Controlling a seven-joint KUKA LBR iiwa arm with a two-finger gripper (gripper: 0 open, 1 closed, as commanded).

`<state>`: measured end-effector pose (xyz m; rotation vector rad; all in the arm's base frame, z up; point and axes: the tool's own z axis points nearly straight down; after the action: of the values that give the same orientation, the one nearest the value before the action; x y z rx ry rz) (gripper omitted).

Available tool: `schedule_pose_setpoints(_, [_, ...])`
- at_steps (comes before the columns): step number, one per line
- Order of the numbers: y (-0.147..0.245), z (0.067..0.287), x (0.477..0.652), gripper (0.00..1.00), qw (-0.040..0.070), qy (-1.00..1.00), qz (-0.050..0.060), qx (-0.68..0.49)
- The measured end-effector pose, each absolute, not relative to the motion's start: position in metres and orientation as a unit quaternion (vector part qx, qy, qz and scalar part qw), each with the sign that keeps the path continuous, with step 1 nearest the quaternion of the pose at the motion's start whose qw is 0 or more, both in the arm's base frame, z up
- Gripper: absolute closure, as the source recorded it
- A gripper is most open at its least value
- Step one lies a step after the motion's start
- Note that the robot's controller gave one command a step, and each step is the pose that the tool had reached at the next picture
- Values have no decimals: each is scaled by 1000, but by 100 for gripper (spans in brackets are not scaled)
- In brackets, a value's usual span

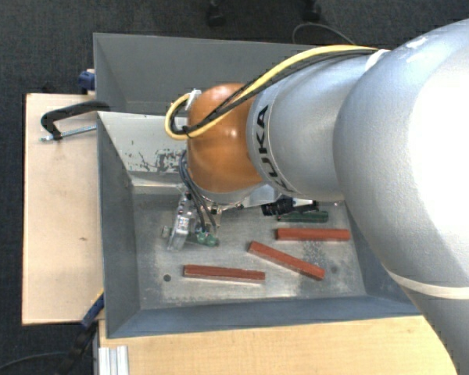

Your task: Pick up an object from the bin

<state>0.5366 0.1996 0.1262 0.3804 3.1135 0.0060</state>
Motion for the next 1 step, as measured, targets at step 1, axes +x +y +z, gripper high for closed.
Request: schedule_pose_setpoints(1, [201,185,539,100,5,993,3,121])
